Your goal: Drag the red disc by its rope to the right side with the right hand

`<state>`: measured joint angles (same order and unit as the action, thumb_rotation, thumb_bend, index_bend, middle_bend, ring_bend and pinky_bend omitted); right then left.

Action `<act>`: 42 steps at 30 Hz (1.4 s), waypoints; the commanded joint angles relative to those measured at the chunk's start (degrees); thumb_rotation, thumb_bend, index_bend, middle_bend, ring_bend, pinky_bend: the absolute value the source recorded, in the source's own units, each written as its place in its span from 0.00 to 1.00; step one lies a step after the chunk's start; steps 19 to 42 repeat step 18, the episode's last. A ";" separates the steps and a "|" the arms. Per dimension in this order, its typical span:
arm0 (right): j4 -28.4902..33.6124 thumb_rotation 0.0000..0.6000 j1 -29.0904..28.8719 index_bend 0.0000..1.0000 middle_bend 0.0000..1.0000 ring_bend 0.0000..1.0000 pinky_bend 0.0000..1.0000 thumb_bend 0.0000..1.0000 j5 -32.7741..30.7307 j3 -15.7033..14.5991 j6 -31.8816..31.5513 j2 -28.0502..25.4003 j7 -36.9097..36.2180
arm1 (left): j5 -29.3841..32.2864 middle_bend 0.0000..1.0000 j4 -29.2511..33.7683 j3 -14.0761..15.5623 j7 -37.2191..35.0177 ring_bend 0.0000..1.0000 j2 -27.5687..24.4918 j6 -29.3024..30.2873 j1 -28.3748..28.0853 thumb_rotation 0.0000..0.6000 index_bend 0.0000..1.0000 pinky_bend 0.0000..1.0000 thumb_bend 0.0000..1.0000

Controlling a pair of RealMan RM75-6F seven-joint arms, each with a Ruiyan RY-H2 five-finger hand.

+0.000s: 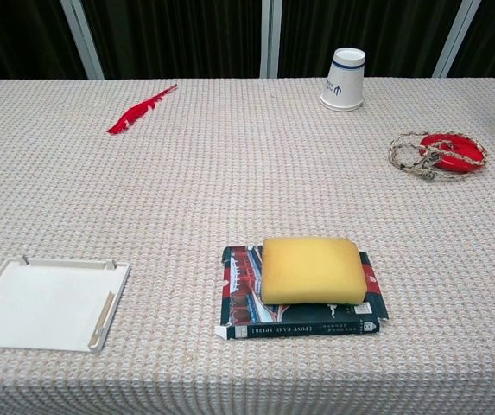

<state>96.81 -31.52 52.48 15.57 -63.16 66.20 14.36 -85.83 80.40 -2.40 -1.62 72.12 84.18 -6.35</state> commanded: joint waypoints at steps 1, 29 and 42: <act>2.24 1.00 2.78 0.00 0.00 0.00 0.00 0.00 7.04 -1.87 -3.12 -1.30 -3.08 | 0.10 0.22 0.12 -0.06 0.03 0.10 -0.08 0.14 0.08 1.00 0.20 0.14 0.00; -11.96 1.00 26.09 0.00 0.00 0.00 0.00 0.04 32.31 -19.11 -30.31 7.72 -11.19 | -0.37 0.22 2.23 -0.97 1.03 0.10 -0.20 0.80 -0.74 1.00 0.20 0.15 0.00; -11.96 1.00 26.09 0.00 0.00 0.00 0.00 0.04 32.31 -19.11 -30.31 7.72 -11.19 | -0.37 0.22 2.23 -0.97 1.03 0.10 -0.20 0.80 -0.74 1.00 0.20 0.15 0.00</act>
